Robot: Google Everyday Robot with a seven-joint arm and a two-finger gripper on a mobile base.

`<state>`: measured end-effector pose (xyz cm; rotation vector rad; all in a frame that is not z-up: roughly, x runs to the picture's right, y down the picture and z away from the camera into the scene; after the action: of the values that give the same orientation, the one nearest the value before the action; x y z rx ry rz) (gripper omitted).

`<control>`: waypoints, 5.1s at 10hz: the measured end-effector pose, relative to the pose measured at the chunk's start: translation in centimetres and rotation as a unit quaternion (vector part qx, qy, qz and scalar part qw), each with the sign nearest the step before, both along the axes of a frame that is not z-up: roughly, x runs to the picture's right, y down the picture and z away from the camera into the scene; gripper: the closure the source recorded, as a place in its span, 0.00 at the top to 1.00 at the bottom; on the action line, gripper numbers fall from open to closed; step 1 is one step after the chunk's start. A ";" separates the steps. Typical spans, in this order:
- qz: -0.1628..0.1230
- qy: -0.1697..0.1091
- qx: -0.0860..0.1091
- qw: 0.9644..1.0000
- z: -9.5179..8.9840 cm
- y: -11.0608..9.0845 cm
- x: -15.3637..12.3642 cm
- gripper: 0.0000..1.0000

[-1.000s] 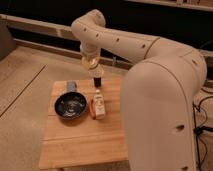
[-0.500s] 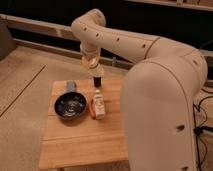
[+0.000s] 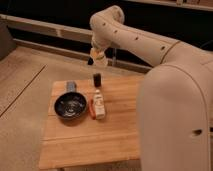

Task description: Place the ceramic cup over the eraser

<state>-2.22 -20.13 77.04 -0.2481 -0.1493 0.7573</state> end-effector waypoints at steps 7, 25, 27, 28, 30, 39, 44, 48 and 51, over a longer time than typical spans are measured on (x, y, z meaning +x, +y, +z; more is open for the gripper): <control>0.031 -0.027 -0.014 0.999 2.0 1.1 2.1 0.00; -0.066 -0.038 -0.119 0.990 12.0 3.6 -2.4 0.00; -0.064 -0.038 -0.123 0.990 12.3 3.8 -2.5 0.00; -0.062 -0.039 -0.124 0.990 12.4 3.9 -2.6 0.00; -0.062 -0.041 -0.127 0.989 12.5 4.1 -3.0 0.00; -0.059 -0.028 -0.163 0.984 14.3 7.8 -1.7 0.00; -0.064 -0.052 -0.163 0.983 17.9 8.9 -1.5 0.00; -0.057 -0.089 -0.157 0.982 19.9 9.3 -2.0 0.00; -0.062 -0.103 -0.166 0.979 20.5 10.3 -2.2 0.00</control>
<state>-4.46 -9.84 97.50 -0.6486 -0.2020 0.6294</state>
